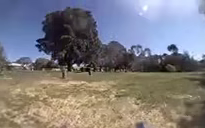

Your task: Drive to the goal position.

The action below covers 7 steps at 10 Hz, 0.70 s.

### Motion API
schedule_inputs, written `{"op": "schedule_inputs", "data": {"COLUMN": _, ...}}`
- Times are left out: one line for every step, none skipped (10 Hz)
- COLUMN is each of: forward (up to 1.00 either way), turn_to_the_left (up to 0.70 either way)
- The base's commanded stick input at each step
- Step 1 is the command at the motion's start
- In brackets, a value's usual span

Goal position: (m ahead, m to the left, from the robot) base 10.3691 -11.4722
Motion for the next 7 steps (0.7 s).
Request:
{"op": "schedule_inputs", "data": {"forward": 1.0, "turn_to_the_left": -0.27}}
{"op": "schedule_inputs", "data": {"forward": 1.0, "turn_to_the_left": -0.27}}
{"op": "schedule_inputs", "data": {"forward": 1.0, "turn_to_the_left": -0.27}}
{"op": "schedule_inputs", "data": {"forward": 1.0, "turn_to_the_left": -0.27}}
{"op": "schedule_inputs", "data": {"forward": 1.0, "turn_to_the_left": -0.27}}
{"op": "schedule_inputs", "data": {"forward": 1.0, "turn_to_the_left": -0.27}}
{"op": "schedule_inputs", "data": {"forward": 1.0, "turn_to_the_left": -0.27}}
